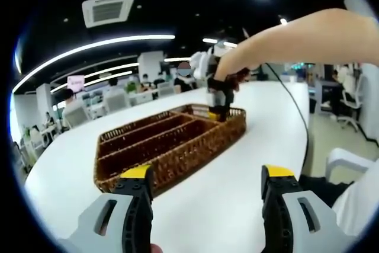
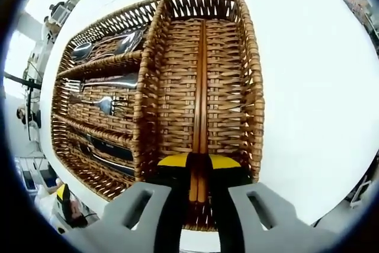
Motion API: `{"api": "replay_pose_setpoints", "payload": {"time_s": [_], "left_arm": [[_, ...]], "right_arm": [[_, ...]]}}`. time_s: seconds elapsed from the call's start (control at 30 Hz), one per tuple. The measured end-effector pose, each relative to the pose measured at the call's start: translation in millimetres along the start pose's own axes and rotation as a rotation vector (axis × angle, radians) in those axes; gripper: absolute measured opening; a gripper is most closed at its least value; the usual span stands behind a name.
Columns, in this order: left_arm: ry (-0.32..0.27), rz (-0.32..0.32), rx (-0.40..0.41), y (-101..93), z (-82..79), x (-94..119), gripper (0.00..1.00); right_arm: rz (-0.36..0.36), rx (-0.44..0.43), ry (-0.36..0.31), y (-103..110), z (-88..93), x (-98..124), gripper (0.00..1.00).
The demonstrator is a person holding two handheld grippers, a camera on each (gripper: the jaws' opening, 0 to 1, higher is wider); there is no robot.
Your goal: Arrange the knives, forks, and spoons in their matching storage slots by inserting each utensil handle-first until every utensil is classified and aligned in the correct compartment
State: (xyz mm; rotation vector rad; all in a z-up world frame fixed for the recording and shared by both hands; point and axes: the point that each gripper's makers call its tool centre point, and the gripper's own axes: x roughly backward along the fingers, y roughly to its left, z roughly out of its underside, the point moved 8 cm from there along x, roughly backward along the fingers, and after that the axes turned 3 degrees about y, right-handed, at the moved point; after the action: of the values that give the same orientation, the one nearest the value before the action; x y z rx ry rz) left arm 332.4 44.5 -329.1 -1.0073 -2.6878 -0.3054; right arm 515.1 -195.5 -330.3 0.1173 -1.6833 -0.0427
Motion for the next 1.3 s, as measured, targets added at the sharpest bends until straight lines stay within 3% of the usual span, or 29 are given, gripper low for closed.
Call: {"api": "replay_pose_setpoints", "payload": {"time_s": [0.73, 1.3], "left_arm": [[-0.004, 0.000, -0.002, -0.9, 0.4, 1, 0.75], [-0.003, 0.002, -0.008, -3.2, -1.9, 1, 0.75]], "right_arm": [[-0.013, 0.025, -0.009, 2, 3.4, 0, 0.14], [-0.002, 0.083, -0.035, 5, 3.4, 14, 0.16]]}}
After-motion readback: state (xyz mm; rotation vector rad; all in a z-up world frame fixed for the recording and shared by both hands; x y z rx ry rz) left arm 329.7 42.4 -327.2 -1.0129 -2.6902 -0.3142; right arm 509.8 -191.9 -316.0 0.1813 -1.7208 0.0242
